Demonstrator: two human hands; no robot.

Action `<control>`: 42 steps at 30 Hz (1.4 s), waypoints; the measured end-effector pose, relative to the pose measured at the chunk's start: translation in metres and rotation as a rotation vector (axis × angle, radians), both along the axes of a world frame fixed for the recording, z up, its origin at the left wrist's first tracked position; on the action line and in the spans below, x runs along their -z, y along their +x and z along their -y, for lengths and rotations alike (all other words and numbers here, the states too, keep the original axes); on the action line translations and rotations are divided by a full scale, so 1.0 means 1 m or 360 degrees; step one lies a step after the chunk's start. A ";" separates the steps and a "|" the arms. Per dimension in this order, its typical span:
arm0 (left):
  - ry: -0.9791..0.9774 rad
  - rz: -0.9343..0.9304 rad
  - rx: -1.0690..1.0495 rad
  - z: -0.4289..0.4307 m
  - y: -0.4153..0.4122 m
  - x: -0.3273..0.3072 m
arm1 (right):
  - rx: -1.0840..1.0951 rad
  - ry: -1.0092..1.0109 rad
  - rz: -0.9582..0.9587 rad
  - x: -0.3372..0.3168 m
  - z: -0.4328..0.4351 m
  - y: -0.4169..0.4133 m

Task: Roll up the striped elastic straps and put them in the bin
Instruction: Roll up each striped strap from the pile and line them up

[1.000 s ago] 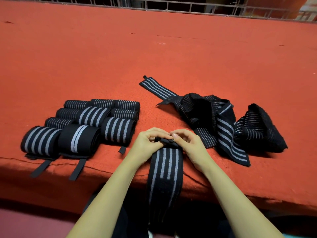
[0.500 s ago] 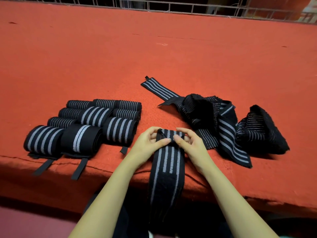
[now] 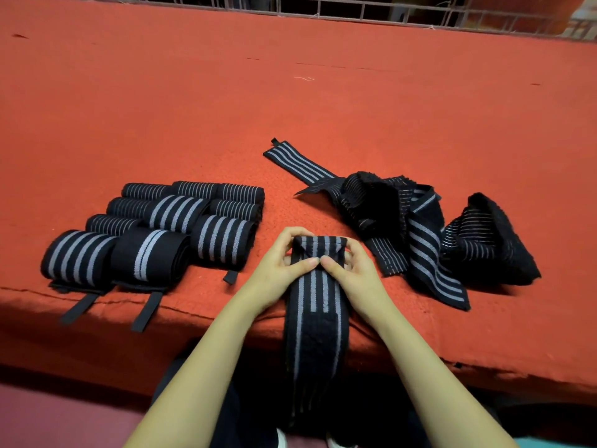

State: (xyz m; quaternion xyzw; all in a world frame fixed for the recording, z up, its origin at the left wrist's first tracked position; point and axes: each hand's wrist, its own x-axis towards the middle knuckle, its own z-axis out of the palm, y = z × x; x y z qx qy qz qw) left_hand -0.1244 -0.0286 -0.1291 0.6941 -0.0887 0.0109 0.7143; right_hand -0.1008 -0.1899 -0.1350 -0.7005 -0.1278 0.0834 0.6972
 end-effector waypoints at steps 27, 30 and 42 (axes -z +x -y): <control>0.0149 -0.0086 -0.0139 0.002 -0.001 0.000 | 0.0006 0.0031 -0.0282 -0.008 0.000 0.003; 0.0124 0.0001 -0.0053 0.002 -0.004 -0.001 | -0.0051 0.0021 -0.0260 -0.007 -0.001 0.005; 0.0545 0.0105 -0.0143 0.007 -0.003 0.000 | 0.0069 -0.0136 0.0122 0.000 -0.001 -0.003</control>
